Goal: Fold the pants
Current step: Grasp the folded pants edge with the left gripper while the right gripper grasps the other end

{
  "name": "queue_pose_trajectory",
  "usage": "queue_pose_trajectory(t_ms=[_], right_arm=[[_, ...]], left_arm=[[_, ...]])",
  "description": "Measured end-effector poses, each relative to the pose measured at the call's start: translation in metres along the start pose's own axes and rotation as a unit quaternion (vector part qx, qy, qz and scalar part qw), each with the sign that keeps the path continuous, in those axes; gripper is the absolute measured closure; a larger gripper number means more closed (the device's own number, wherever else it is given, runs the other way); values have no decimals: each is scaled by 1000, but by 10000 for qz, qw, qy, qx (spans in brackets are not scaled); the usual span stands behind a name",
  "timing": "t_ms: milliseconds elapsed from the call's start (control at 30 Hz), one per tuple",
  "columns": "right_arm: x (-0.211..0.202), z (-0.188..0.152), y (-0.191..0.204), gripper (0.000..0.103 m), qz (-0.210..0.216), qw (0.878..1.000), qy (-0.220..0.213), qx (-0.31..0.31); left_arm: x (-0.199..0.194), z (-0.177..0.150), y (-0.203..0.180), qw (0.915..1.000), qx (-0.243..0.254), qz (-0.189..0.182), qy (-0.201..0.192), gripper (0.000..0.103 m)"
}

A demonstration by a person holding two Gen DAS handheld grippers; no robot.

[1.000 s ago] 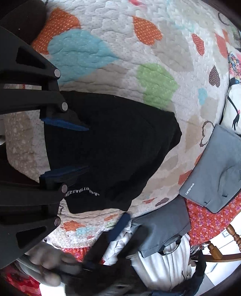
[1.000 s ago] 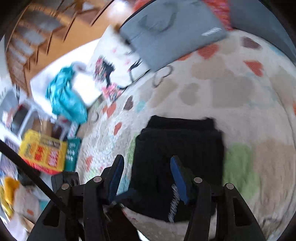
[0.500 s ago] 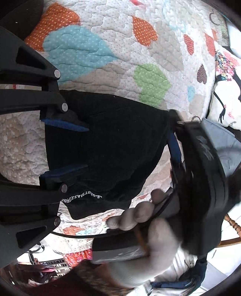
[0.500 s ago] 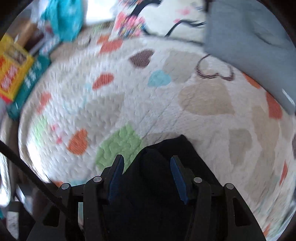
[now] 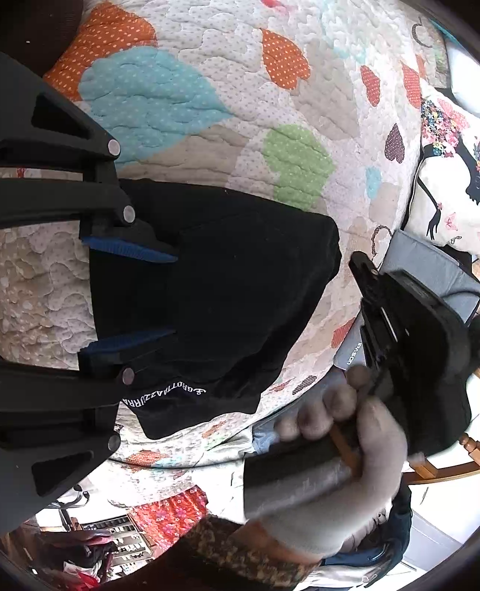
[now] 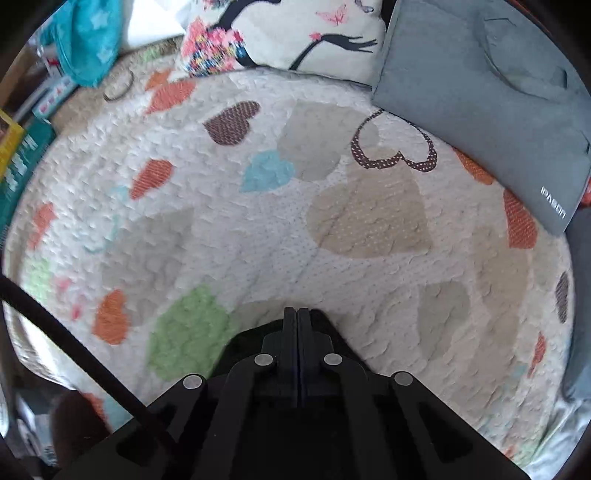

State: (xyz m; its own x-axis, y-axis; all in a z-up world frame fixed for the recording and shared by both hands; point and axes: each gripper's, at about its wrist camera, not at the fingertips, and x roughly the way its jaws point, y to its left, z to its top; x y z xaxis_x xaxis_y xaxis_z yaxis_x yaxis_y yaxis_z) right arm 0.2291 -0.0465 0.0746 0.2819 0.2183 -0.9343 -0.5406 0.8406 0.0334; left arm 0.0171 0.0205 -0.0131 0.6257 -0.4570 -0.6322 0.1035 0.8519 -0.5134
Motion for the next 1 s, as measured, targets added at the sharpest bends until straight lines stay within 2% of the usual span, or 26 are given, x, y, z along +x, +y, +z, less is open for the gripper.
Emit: queue_pose_trajectory(t_ms=[100, 200, 300, 367, 567, 600, 667, 700, 767, 867, 1000], right_arm=[[-9, -14, 12, 102, 340, 9994, 77, -66], [0, -30, 23, 101, 657, 9973, 323, -96], [21, -34, 22, 101, 556, 9972, 495, -43], [37, -25, 9, 103, 574, 9964, 558, 272], [33, -6, -3, 103, 147, 9977, 297, 589], [23, -6, -2, 102, -27, 9984, 124, 544], [7, -10, -1, 82, -153, 9984, -87, 532], [-3, -15, -2, 78, -77, 9983, -187, 552], [-14, -25, 1, 76, 82, 9982, -218, 555], [-12, -42, 5, 76, 238, 9981, -42, 562], [5, -53, -2, 76, 204, 9968, 150, 755]], left_arm=[[0, 1, 2, 10000, -33, -31, 2, 67], [1, 3, 3, 10000, -79, -2, 16, 67], [1, 4, 3, 10000, -85, 9, 6, 67], [1, 5, 4, 10000, -94, 16, -1, 67], [1, 6, 5, 9999, -169, -23, 27, 67], [1, 7, 5, 9998, -171, -15, 33, 67], [2, 7, 5, 9998, -177, -8, 37, 67], [2, 7, 5, 9998, -186, -10, 42, 67], [1, 7, 6, 9997, -222, -20, 45, 67], [1, 6, 5, 9997, -248, -12, 41, 67], [0, 6, 3, 9997, -237, 45, 30, 67]])
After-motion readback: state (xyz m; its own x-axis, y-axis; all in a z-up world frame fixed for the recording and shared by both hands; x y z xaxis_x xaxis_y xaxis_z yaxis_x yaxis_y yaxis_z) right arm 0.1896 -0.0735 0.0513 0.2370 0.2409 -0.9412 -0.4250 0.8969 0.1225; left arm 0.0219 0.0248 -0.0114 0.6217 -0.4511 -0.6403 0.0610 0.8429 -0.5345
